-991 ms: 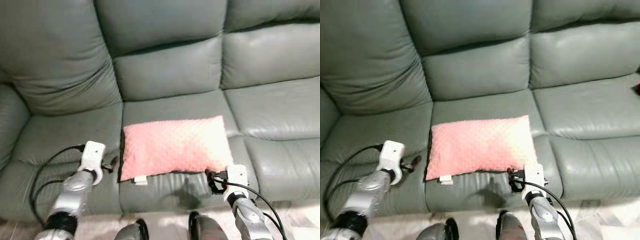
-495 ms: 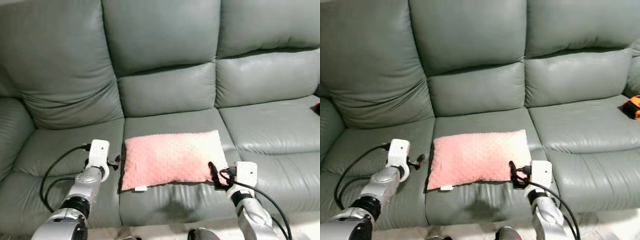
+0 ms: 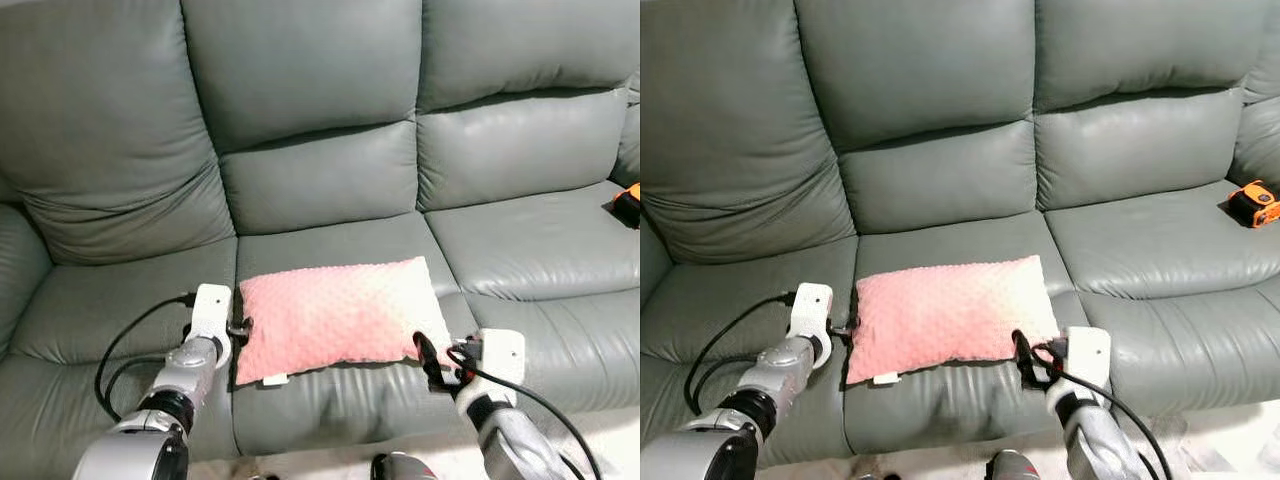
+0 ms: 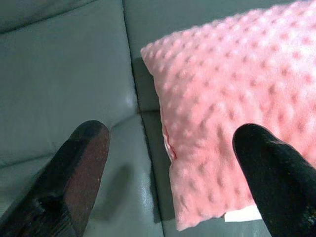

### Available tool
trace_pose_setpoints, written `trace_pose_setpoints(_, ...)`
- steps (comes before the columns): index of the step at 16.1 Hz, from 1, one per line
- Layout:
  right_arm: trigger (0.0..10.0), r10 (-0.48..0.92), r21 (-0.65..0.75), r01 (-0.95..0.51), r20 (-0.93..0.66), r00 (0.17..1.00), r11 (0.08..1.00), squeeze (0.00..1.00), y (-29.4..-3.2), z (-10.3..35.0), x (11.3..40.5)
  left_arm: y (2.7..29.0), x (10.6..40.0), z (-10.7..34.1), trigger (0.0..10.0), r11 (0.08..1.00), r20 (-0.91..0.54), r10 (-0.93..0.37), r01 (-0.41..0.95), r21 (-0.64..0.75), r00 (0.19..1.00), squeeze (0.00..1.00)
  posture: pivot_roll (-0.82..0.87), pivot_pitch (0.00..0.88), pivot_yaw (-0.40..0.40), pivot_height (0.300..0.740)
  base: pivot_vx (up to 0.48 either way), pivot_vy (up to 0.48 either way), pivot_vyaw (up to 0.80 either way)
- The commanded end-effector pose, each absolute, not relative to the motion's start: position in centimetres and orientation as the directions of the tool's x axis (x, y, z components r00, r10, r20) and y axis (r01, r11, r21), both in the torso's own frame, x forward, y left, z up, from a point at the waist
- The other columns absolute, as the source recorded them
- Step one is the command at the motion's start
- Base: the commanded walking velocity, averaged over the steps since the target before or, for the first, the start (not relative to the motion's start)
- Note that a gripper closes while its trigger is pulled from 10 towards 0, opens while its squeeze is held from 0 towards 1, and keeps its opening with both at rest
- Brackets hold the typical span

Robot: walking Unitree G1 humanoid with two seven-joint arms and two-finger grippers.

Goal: Move the pillow to the sofa

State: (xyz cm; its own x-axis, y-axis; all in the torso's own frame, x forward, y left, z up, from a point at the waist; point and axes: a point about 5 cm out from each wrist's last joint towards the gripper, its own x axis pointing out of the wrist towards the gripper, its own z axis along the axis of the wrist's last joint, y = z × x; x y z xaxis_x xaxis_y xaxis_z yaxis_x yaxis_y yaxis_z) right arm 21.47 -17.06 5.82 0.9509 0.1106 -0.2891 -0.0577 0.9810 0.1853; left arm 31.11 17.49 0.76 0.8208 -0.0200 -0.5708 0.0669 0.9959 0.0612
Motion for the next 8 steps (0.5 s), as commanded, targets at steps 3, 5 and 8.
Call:
trace_pose_setpoints(3,10.0,0.150,0.228,-0.085,-0.284,0.947,0.970,0.00,-15.4,7.9,20.3,17.9,30.4,0.0,10.0,0.993,-0.607,0.040,0.034,0.109,0.794,0.00,-0.40,0.299,0.071,0.740,0.000,0.000,0.00)
trace_pose_setpoints(5,10.0,0.209,0.261,-0.136,-0.273,0.939,0.956,0.00,-14.6,8.9,19.5,18.2,30.3,-0.2,10.0,0.995,-0.618,0.075,-0.015,0.102,0.783,0.00,-0.40,0.348,0.059,0.740,0.000,0.000,0.00)
trace_pose_setpoints(8,10.0,0.389,0.370,-0.275,-0.282,0.877,0.888,0.00,-12.3,10.3,17.7,17.7,29.9,-0.7,10.0,0.994,-0.644,0.086,-0.027,0.102,0.760,0.00,-0.40,0.395,0.054,0.740,0.000,0.000,0.00)
